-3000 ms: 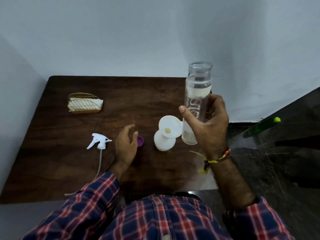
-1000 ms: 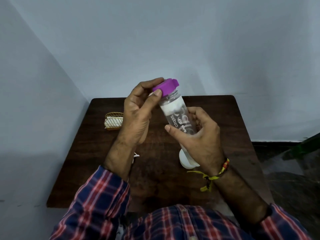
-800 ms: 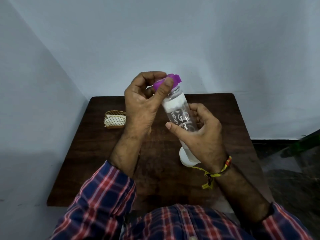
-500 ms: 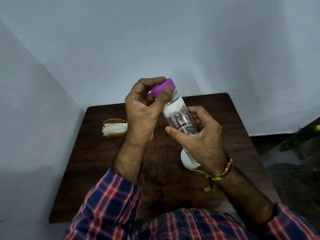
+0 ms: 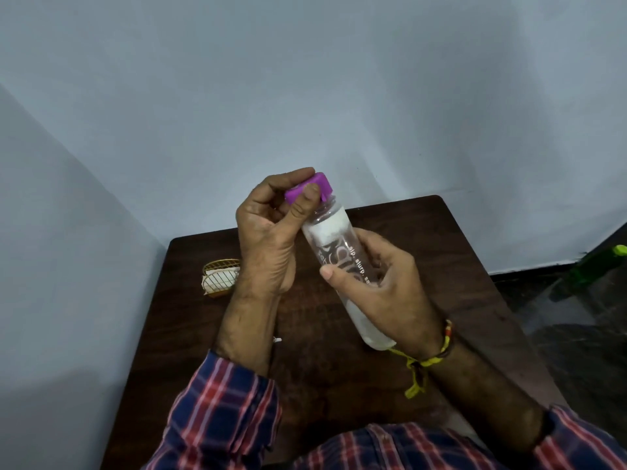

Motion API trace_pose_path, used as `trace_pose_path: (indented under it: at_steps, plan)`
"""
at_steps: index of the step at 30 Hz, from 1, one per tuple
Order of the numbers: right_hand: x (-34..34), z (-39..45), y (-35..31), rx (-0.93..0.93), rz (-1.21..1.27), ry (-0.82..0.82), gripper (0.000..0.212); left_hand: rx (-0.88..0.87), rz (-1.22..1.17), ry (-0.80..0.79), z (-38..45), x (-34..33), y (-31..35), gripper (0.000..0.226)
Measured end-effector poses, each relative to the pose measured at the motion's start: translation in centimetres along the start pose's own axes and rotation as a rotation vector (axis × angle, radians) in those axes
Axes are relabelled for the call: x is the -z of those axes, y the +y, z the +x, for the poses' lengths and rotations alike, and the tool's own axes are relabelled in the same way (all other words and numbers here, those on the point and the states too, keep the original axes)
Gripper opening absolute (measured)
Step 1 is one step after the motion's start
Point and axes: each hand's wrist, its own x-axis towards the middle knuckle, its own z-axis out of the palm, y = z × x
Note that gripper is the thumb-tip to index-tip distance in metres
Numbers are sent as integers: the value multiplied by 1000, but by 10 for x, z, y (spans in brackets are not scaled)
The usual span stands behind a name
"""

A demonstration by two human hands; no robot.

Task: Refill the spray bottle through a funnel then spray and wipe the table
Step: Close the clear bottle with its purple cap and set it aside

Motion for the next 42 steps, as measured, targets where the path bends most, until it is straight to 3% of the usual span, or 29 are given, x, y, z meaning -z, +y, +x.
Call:
trace_pose_path:
  at_steps: [2,6,10,12,14,17,19,26,31,36,39,42]
  plan:
    - [-2,3,-1,56,-106,56,55,-37,41,66,1,-1,5,32]
    - [2,7,-2,73,-126,12,56,-58,117,96,4,0,10,26]
    - [-3,7,3,215,-593,280,65,-49,295,310,5,-7,6,39]
    - [-3,8,1,248,-742,328,65,-75,399,355,2,-8,5,47]
    - [-1,11,0,247,-750,317,65,-76,445,301,0,-4,8,46]
    - [3,14,-1,206,-531,268,65,-39,298,49,-4,4,15,23]
    - [3,13,1,203,-478,272,65,-45,257,8,-5,6,16,17]
    - [-8,10,4,292,-764,422,62,-160,404,414,-11,-14,9,34]
    - [4,12,4,232,-635,270,66,-49,303,282,-7,-14,13,31]
    - [8,16,-2,141,-250,43,59,-4,190,87,-2,-4,20,23]
    - [15,18,-9,42,-32,-181,47,23,119,19,0,5,22,20]
    - [21,18,-15,-152,374,-397,42,106,2,-124,4,13,26,38]
